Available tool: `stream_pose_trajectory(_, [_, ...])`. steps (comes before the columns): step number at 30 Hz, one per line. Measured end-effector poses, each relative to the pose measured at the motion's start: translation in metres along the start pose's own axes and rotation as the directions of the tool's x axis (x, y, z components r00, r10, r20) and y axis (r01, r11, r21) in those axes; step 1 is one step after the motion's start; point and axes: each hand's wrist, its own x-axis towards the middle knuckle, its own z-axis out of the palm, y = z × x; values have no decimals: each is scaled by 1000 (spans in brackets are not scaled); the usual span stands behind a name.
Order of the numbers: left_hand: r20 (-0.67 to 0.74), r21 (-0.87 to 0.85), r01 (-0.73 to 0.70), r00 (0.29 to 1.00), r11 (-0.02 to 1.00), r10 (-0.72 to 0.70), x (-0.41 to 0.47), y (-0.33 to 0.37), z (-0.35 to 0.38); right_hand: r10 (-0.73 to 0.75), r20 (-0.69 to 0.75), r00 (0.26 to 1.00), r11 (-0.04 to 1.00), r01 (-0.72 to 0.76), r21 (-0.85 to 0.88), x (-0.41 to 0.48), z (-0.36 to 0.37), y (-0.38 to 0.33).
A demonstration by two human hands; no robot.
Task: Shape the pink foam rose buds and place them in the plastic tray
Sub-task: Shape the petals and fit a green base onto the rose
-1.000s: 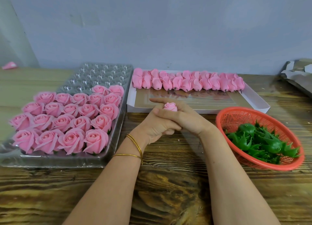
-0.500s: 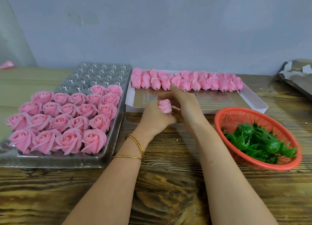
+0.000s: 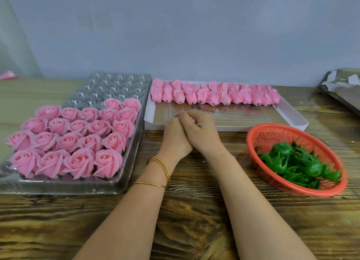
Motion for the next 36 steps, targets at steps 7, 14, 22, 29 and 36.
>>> stream_pose_trajectory(7, [-31, -9, 2, 1000, 1000, -2, 2, 0, 0, 111, 121, 986, 987, -123, 99, 0, -1, 1])
stream_pose_trajectory(14, [-120, -2, -66, 991, 998, 65, 3, -2, 0, 188, 225, 956, 952, -234, 195, -5, -8, -5])
stream_pose_trajectory(22, [-148, -168, 38, 987, 985, -64, 5, -5, -3, 226, 314, 922, 841, -347, 416, -7, -13, -11])
stream_pose_trajectory(29, [-128, -538, 69, 979, 840, -162, 5, -2, -7, 383, 361, 851, 468, -515, 718, 6, -22, -4])
stream_pose_trajectory(36, [-120, -672, 76, 970, 737, -209, 8, -8, -7, 369, 499, 784, 302, -609, 733, 6, -25, 0])
